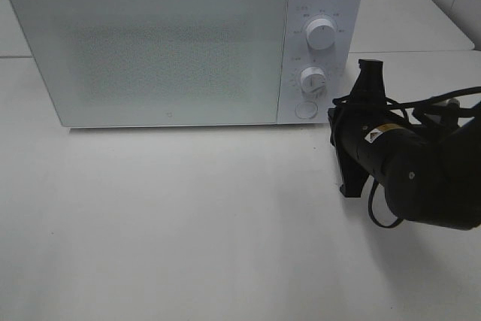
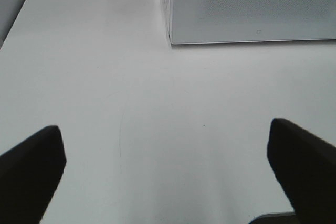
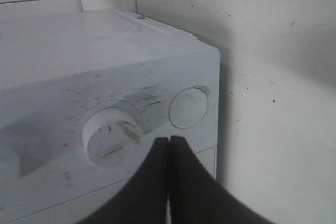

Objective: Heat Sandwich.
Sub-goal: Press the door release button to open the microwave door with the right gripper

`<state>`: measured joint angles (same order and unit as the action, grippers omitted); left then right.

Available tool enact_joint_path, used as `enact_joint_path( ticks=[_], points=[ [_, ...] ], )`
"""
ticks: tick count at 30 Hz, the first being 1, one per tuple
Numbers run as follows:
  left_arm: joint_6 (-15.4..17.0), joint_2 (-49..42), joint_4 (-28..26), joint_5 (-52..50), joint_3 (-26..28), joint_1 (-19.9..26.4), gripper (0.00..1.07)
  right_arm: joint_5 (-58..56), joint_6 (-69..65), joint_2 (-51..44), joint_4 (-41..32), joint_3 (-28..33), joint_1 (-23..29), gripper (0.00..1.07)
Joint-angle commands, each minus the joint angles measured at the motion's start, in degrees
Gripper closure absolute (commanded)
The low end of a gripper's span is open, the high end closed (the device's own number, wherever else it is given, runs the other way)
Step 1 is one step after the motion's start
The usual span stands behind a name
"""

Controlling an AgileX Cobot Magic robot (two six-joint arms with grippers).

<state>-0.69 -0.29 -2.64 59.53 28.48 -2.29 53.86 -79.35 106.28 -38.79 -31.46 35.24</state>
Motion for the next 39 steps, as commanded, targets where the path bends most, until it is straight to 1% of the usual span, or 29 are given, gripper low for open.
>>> enact_joint_path(
  ticks=[1, 5, 6, 8, 10, 18, 22, 30, 39],
  points=[
    [-0.11, -1.32, -0.34, -0.69, -0.23, 0.17, 0.02, -2.64, 0.34, 3.21, 3.50, -3.78, -1.78, 1.07],
    [-0.11, -1.32, -0.34, -0.69, -0.23, 0.17, 0.02, -4.01, -0.34, 4.76, 5.27, -5.90, -2.64, 1.07],
    [-0.11, -1.32, -0.34, -0.69, -0.23, 0.17, 0.02, -4.47, -0.34, 6.13, 5.44, -7.51, -2.69, 1.07],
    [-0.11, -1.32, -0.34, -0.69, -0.23, 0.17, 0.02, -4.76, -0.34, 6.82, 5.39, -8.14, -2.75, 1.07],
    [-0.11, -1.32, -0.34, -0.69, -0.23, 0.17, 0.02, -6.25, -0.34, 8.59, 5.50, -10.14, -3.27, 1.07],
    [-0.11, -1.32, -0.34, -0.69, -0.23, 0.17, 0.02, -6.13, -0.29, 12.66, 5.10, -14.32, -3.95, 1.07],
    [-0.11, -1.32, -0.34, -0.69, -0.23, 0.17, 0.02, -3.67, 0.74, 13.24, 3.61, -15.24, -3.95, 1.07],
    [-0.11, -1.32, -0.34, -0.69, -0.23, 0.17, 0.02, -2.75, 2.58, 13.52, 2.01, -16.04, -3.95, 1.07],
    [-0.11, -1.20, -0.34, -0.69, -0.23, 0.17, 0.02, -1.78, 2.23, 14.90, 1.78, -16.90, -3.95, 1.07]
  ],
)
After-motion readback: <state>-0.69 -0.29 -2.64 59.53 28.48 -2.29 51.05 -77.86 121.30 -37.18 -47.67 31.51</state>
